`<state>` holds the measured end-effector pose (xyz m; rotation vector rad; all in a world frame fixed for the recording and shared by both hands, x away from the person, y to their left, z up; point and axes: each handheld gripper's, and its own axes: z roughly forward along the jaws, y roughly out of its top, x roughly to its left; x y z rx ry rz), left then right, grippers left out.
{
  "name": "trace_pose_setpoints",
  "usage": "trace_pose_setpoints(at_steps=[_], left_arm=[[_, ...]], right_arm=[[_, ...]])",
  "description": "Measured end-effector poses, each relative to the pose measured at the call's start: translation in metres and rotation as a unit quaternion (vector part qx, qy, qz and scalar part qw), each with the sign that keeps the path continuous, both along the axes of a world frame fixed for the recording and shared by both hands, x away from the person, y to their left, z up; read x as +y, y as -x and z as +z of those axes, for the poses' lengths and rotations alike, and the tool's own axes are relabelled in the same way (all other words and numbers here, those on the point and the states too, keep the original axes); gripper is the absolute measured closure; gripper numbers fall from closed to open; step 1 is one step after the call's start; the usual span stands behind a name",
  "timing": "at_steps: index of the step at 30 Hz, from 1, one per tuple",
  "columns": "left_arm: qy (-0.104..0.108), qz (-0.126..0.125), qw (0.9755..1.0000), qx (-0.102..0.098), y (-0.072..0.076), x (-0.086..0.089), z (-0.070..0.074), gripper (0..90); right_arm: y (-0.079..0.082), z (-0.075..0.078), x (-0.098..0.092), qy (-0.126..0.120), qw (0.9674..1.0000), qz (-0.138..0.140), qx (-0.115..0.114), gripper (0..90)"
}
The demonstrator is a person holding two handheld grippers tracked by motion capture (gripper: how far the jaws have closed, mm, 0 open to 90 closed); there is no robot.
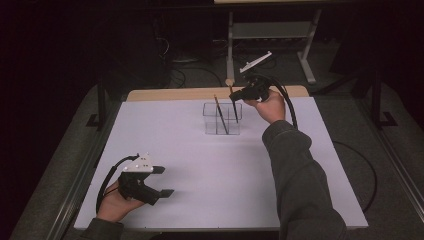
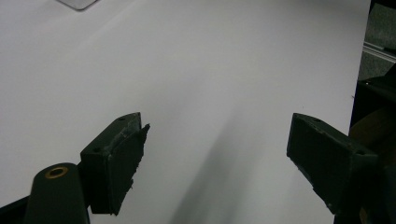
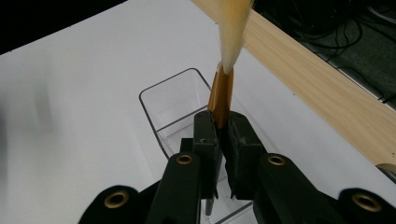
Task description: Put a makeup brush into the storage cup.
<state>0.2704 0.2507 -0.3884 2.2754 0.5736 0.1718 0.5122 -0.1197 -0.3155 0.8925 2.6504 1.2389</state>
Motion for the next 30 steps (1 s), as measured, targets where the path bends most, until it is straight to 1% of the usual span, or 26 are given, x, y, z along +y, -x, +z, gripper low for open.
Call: trace_pose_setpoints(at_steps=[3, 4, 7, 8, 9, 11, 13, 16, 22, 25, 26, 28, 30], left_arm=[[-0.004, -0.002, 1.0, 0.0, 0.0, 0.001, 0.0, 18.1], [-0.003, -0.001, 1.0, 0.0, 0.0, 0.001, 0.0, 18.1], [-0.002, 0.0, 1.0, 0.001, 0.0, 0.0, 0.0, 18.1], [-0.004, -0.001, 1.0, 0.0, -0.001, 0.0, -0.001, 18.1], [-0.005, -0.003, 1.0, -0.001, -0.001, 0.0, -0.001, 18.1], [-0.003, -0.001, 1.0, 0.001, -0.001, -0.001, -0.001, 18.1], [-0.004, -0.001, 1.0, 0.001, -0.001, -0.001, -0.002, 17.9], [-0.004, 0.0, 1.0, 0.001, -0.001, 0.0, -0.002, 17.8], [-0.009, -0.001, 1.0, 0.001, -0.001, -0.001, -0.002, 17.8], [-0.007, 0.0, 1.0, 0.002, -0.001, -0.001, -0.003, 17.8], [-0.004, 0.002, 1.0, 0.003, 0.0, -0.001, -0.003, 17.7], [-0.004, 0.002, 1.0, 0.003, -0.001, -0.001, -0.003, 17.7], [-0.003, 0.002, 1.0, 0.003, -0.001, -0.001, -0.003, 17.7]], right_arm=[[0.001, -0.002, 0.0, -0.003, 1.0, -0.001, -0.002, 82.4], [0.002, -0.003, -0.001, -0.002, 1.0, -0.003, 0.003, 82.4], [0.002, -0.006, -0.003, -0.002, 1.0, -0.006, 0.004, 82.4], [0.002, -0.007, -0.004, -0.001, 1.0, -0.004, 0.001, 82.4], [0.002, -0.008, -0.004, -0.004, 1.0, -0.005, 0.003, 82.4], [0.002, -0.009, -0.005, -0.004, 1.0, -0.006, 0.001, 82.4], [0.003, -0.01, -0.005, -0.005, 0.9999, -0.009, 0.005, 82.3], [0.003, -0.011, -0.006, -0.004, 1.0, -0.007, 0.001, 82.4], [0.004, -0.013, -0.006, -0.002, 1.0, -0.007, 0.002, 82.4], [0.004, -0.015, -0.006, -0.002, 1.0, -0.007, 0.001, 82.4], [0.004, -0.016, -0.006, -0.002, 1.0, -0.008, 0.004, 82.4], [0.004, -0.017, -0.006, 0.0, 1.0, -0.006, 0.0, 82.4], [0.004, -0.019, -0.006, -0.002, 1.0, -0.008, 0.004, 82.4]])
